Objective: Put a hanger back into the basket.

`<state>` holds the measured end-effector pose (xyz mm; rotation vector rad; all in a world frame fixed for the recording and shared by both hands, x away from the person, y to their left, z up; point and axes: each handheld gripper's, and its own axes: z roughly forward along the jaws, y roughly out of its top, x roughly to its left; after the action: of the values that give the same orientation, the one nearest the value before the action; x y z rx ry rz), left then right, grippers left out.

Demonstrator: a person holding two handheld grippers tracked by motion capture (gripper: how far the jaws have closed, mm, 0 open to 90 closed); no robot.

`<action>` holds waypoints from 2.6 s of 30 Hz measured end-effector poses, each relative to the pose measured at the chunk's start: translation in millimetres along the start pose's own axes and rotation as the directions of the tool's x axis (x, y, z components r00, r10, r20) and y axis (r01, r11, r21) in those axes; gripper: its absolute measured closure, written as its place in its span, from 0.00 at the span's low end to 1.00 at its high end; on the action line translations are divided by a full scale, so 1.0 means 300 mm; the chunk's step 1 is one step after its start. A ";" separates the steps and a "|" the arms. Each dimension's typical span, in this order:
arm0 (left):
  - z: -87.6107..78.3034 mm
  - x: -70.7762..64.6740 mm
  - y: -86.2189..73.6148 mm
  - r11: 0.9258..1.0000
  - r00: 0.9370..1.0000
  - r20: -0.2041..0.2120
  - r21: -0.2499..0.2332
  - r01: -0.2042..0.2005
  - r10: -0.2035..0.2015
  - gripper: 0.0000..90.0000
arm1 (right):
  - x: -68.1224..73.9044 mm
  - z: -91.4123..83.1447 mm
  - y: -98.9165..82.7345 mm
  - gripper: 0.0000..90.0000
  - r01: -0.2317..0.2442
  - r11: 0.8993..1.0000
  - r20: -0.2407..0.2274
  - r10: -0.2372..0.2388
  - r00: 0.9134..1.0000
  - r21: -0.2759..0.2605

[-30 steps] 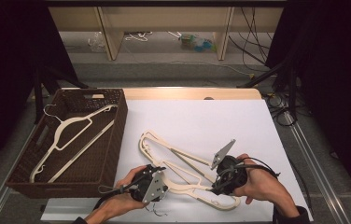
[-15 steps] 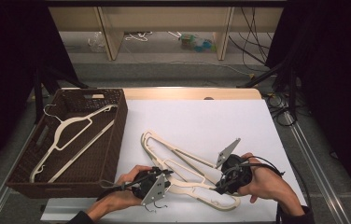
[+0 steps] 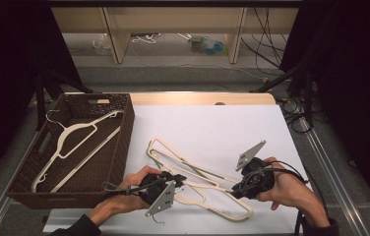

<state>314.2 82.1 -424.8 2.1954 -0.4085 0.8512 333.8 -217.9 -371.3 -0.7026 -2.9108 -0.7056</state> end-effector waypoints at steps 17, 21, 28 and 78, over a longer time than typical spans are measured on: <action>-0.092 0.187 0.029 0.976 0.973 -0.074 -0.023 0.217 -0.218 0.95 | 0.129 -0.280 0.039 0.50 0.078 0.921 0.286 0.037 0.958 -0.381; -0.135 0.241 0.030 0.948 0.944 -0.089 -0.028 0.316 -0.317 0.95 | 0.151 -0.295 0.043 0.46 0.083 0.902 0.280 0.043 0.959 -0.423; -0.193 0.315 0.029 0.880 0.874 -0.100 -0.059 0.472 -0.475 0.95 | 0.162 -0.244 0.040 0.40 0.059 0.899 0.247 0.055 0.967 -0.433; -0.754 0.563 -0.209 0.520 0.489 -0.236 -0.087 0.850 -0.840 0.96 | 0.135 0.059 -0.125 0.34 -0.052 0.948 0.045 0.070 0.997 -0.313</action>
<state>368.1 285.6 -226.6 1.9046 0.8145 0.5274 281.7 -222.7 -395.9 -0.8482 -2.8400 -1.1730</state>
